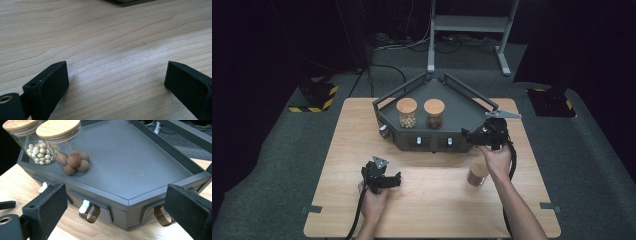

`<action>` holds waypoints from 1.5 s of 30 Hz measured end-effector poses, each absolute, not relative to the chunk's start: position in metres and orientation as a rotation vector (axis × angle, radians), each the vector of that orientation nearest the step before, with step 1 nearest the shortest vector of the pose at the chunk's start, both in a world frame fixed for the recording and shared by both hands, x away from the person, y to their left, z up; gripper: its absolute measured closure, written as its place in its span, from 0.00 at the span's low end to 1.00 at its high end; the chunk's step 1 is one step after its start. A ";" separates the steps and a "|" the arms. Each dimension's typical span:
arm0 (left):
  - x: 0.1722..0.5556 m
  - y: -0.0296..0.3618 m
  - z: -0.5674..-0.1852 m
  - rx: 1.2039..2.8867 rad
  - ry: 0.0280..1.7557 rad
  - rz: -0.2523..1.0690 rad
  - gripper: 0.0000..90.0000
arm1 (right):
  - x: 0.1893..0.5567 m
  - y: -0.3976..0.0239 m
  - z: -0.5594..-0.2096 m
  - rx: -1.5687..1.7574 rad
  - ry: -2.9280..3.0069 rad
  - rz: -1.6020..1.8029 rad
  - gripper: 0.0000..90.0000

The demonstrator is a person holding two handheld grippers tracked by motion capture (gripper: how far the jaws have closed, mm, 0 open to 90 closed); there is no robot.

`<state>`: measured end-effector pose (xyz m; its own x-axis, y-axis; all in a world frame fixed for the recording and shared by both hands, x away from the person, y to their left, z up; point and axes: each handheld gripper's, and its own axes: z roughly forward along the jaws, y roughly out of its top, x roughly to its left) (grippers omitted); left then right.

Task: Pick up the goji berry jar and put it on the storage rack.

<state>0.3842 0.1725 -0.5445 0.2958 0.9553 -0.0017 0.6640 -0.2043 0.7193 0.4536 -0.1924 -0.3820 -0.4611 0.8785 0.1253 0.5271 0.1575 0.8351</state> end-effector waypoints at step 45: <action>0.384 0.172 -0.545 1.951 1.440 0.609 0.06 | 0.436 -0.208 -0.398 1.254 2.056 1.240 0.06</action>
<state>0.3842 0.1725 -0.5445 0.2960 0.9552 -0.0021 0.6637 -0.2040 0.7196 0.4363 -0.2077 -0.3976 -0.4987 0.8625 0.0860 0.4783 0.1911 0.8572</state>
